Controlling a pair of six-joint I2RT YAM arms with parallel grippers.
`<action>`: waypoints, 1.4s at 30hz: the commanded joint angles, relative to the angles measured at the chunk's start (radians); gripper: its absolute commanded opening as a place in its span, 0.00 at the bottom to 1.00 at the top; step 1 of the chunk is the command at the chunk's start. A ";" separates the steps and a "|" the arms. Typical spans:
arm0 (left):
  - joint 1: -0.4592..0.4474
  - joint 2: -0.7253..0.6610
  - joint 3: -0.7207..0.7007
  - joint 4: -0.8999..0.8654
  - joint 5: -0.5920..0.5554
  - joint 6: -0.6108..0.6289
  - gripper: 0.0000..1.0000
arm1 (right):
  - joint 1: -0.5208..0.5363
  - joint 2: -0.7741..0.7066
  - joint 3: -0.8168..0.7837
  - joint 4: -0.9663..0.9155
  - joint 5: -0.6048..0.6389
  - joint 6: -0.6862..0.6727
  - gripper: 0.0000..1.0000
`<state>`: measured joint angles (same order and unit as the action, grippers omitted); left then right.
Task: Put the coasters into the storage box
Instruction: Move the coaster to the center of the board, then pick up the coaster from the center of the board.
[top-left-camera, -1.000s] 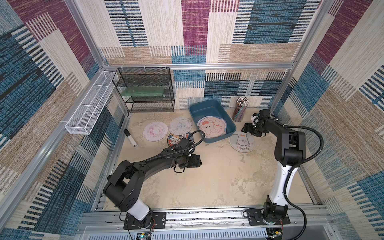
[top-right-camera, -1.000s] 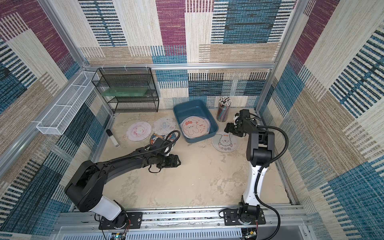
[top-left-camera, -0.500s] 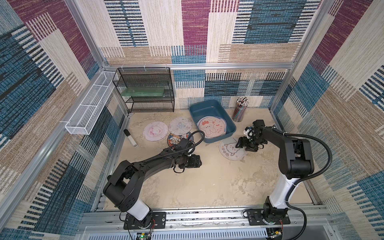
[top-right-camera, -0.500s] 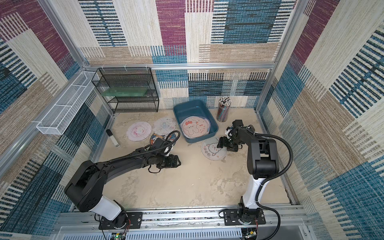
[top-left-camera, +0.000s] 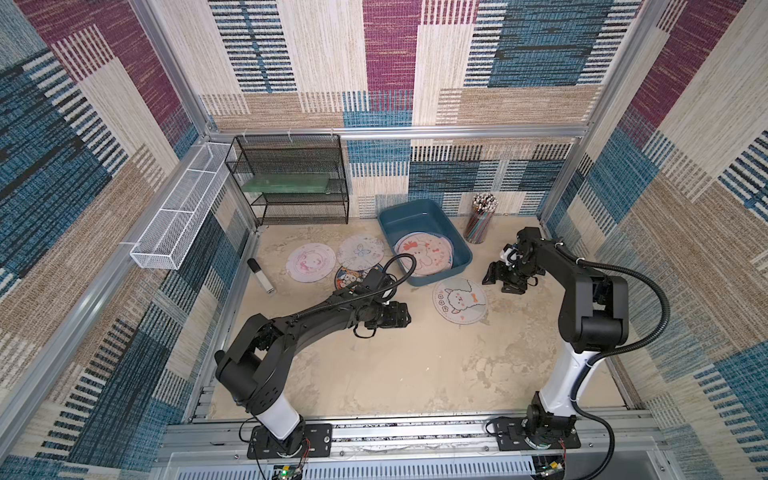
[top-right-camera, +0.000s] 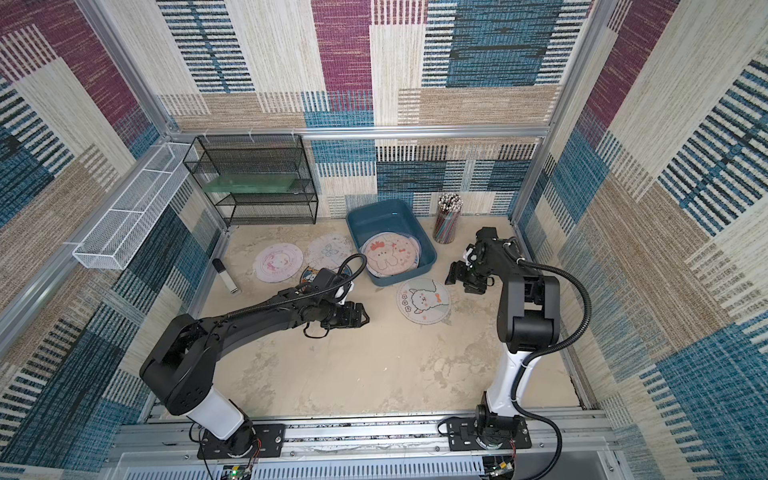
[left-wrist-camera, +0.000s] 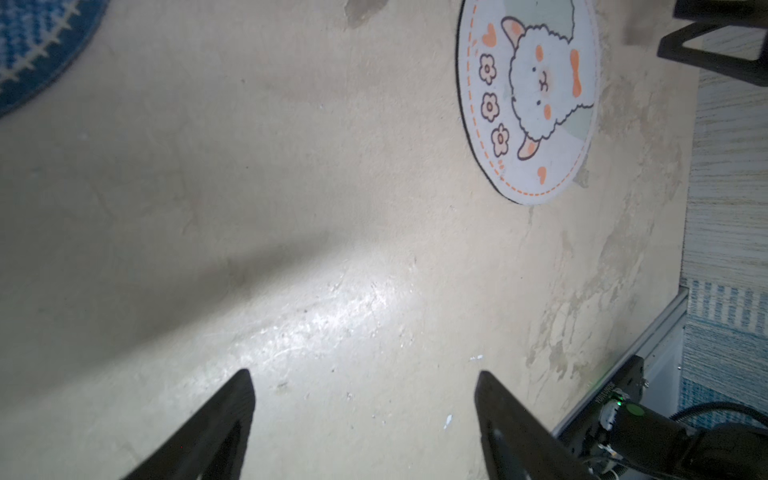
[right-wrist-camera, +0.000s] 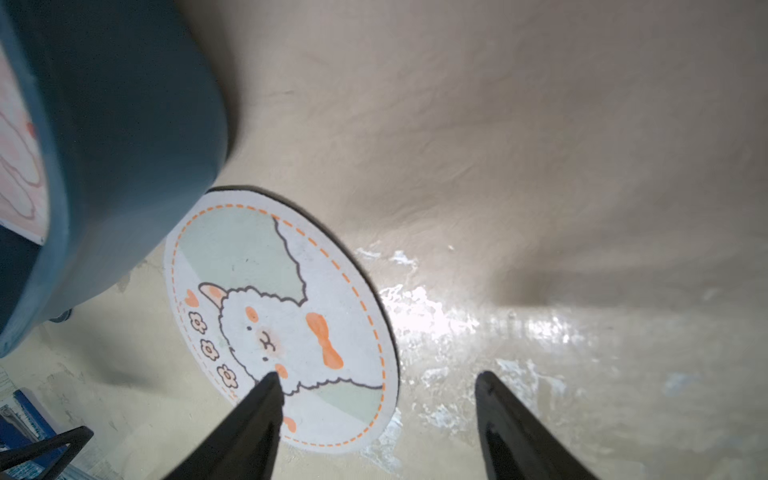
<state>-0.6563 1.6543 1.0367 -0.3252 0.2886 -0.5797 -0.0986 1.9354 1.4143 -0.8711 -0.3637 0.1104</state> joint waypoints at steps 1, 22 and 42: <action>-0.010 0.022 0.031 0.029 0.018 -0.011 0.82 | 0.004 0.010 -0.040 0.041 -0.039 -0.025 0.73; -0.124 0.328 0.311 0.106 -0.112 -0.121 0.76 | 0.090 -0.015 -0.183 0.096 -0.101 -0.047 0.68; -0.132 0.467 0.431 0.104 -0.145 -0.143 0.63 | 0.092 -0.010 -0.210 0.126 -0.107 -0.034 0.48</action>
<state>-0.7876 2.1162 1.4704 -0.2203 0.1566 -0.7078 -0.0090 1.9095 1.2163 -0.7181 -0.5072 0.0746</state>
